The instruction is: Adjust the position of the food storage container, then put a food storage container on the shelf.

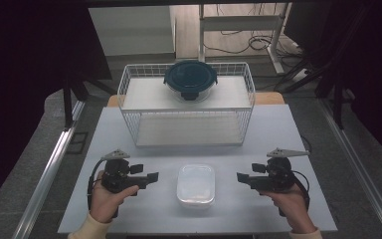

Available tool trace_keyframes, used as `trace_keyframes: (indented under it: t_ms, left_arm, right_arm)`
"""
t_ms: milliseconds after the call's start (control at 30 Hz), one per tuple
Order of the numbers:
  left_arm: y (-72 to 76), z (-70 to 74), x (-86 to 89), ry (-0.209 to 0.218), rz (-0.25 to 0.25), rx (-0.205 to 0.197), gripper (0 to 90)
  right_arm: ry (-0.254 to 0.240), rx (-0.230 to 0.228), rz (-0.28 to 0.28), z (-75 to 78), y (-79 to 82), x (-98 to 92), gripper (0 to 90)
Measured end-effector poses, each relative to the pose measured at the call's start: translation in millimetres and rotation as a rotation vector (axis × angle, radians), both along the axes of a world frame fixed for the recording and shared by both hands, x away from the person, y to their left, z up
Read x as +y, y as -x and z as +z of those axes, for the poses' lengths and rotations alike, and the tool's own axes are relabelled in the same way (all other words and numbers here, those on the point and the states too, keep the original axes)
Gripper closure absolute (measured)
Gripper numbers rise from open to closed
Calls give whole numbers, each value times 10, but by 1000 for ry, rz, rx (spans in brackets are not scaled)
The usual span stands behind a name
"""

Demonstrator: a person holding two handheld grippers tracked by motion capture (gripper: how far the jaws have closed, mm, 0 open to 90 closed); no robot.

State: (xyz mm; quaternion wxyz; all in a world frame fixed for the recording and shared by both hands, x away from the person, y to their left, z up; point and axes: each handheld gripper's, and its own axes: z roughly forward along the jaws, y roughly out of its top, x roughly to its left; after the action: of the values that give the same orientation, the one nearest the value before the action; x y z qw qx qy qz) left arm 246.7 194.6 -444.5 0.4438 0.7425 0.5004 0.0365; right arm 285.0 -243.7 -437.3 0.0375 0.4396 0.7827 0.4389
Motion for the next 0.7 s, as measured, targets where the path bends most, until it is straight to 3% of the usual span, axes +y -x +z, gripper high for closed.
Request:
trace_keyframes:
  t_ms: [367, 700]
  left_arm:
    - [21, -51, -3, 32, 9, 28, 233]
    - [-17, -43, -22, 61, 5, 24, 221]
  right_arm:
    - [-10, -4, 19, 31, 20, 10, 210]
    - [-26, -2, -5, 49, 66, -39, 209]
